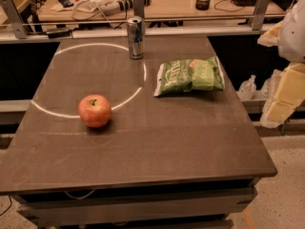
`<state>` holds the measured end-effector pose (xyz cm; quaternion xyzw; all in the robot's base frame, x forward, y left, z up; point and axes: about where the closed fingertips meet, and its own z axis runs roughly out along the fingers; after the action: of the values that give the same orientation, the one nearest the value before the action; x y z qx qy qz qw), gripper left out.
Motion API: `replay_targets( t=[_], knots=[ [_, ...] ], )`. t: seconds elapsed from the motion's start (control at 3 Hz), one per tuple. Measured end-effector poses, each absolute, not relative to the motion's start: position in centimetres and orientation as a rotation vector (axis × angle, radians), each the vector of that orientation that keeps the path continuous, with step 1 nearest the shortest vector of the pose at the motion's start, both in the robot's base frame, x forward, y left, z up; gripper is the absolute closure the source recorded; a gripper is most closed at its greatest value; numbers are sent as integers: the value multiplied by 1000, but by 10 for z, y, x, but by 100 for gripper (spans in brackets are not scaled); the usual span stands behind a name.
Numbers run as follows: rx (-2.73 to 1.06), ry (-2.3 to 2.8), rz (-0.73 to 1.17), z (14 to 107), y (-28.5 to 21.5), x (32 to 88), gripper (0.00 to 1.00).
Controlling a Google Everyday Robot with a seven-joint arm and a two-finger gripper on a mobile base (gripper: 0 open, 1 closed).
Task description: Move green jalapeno chip bag near redbull can
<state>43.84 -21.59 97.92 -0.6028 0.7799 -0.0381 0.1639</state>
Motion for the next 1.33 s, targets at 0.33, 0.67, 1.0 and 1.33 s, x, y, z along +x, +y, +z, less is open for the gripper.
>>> replay_targets(
  t=[0.33, 0.67, 1.0, 1.33],
  knots=[
    [-1719, 2223, -109, 979, -216, 438, 0],
    [-1621, 2210, -109, 980, -217, 449, 0],
    [-1415, 2189, -107, 979, -224, 469, 0],
    [-1236, 2126, -45, 974, -235, 494, 0]
  ],
)
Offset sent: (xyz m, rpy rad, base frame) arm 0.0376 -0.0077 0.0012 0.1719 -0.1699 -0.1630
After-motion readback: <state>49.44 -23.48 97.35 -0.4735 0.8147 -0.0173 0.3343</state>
